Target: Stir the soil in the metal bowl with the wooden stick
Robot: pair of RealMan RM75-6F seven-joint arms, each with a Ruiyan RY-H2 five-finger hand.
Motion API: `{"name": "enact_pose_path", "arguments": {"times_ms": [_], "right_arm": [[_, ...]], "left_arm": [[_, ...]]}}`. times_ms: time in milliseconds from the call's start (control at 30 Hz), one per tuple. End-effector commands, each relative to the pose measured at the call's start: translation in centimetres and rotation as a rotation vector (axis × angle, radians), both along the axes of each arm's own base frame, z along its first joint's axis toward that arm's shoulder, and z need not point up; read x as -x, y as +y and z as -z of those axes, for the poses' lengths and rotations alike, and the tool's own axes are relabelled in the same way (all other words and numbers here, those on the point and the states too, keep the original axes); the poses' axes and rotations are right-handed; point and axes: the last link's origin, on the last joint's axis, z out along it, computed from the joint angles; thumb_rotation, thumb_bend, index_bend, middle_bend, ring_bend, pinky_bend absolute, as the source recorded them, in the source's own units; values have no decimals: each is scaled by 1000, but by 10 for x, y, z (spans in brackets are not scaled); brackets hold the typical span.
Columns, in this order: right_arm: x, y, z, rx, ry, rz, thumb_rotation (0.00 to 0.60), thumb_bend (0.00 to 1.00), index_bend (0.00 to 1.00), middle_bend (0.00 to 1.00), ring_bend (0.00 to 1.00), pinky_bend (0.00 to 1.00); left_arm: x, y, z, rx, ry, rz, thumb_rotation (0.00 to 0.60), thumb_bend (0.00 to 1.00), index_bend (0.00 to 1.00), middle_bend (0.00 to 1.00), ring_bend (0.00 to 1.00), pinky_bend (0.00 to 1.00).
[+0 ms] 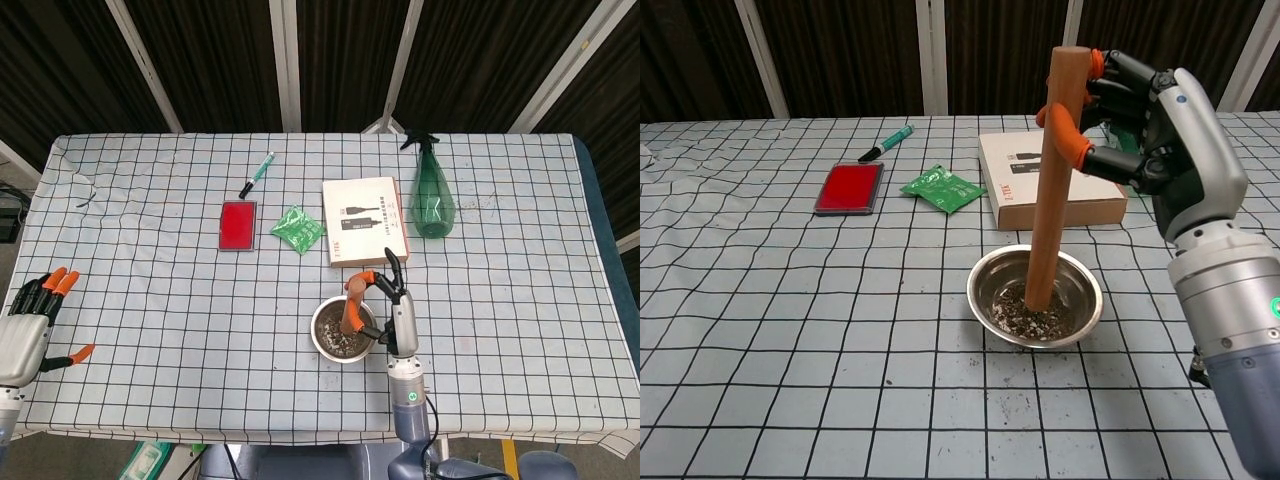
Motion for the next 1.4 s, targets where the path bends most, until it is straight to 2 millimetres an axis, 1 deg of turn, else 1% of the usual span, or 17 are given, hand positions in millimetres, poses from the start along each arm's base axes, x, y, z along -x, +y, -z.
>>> {"name": "enact_pose_path", "arguments": {"times_ms": [33,267,533,800,933,1100,1233,1400], "right_arm": [[2,2,5,-7,12,-3,600,505,750,552,578,22],[5,5,12,-19,27,-5,600,505,750,552,578,22],[0,3,6,1,27,-17,600,505,750,552,578,22],[11,9,19,-43,50,11,600,505,750,552,578,22],[6,7,16,-25,41,-4,600,505,750,552,578,22],[-3,4,4,16,27,-36,600,505,750,552,578,22],[-7,4,-2,25,19,-43,600,506,750,552,578,22],[-4,7,3,2,35,-31,600,506,750,552,578,22]], "left_arm": [[0,0,0,0,-2,1,600,63,0,0,0,0],[-1,0,0,0,1,2,600,64,0,0,0,0],[-1,0,0,1,-2,3,600,64,0,0,0,0],[-1,0,0,-7,3,9,600,64,0,0,0,0],[-1,0,0,-8,3,7,600,64,0,0,0,0],[-1,0,0,-7,1,8,600,64,0,0,0,0],[-1,1,0,-7,0,9,600,64,0,0,0,0],[-2,0,0,-6,0,9,600,64,0,0,0,0]]}}
